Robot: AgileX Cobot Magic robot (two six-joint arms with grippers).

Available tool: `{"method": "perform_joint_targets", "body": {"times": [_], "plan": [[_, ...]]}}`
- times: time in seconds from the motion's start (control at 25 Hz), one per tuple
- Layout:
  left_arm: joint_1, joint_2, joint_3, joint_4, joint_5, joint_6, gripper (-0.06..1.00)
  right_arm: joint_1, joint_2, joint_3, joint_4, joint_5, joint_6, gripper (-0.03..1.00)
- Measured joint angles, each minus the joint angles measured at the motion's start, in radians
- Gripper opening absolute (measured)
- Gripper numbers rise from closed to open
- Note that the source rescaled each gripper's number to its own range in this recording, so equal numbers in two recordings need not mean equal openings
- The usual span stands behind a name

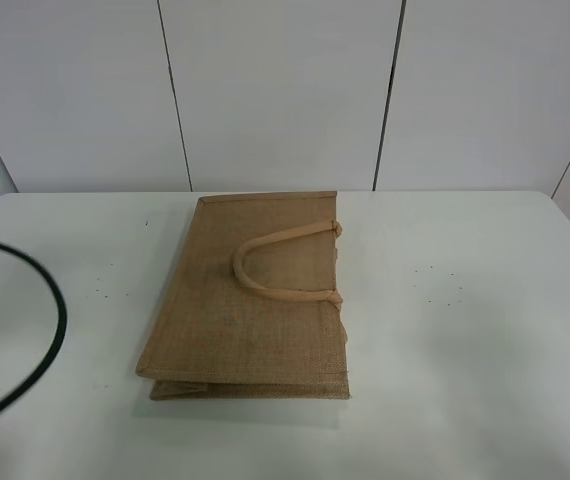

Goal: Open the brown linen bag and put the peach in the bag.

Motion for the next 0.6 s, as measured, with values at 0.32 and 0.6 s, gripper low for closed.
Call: {"method": "perform_joint_targets", "body": {"times": [0.32, 0.6], "plan": [[0.0, -0.438, 0.135, -0.066, -0.035, 0.017, 0.98, 0.0, 0.0, 0.0, 0.0, 0.0, 0.0, 1.0], [0.0, -0.696, 0.135, -0.068, -0.038, 0.02, 0.98, 0.0, 0.0, 0.0, 0.0, 0.0, 0.0, 1.0]]}}
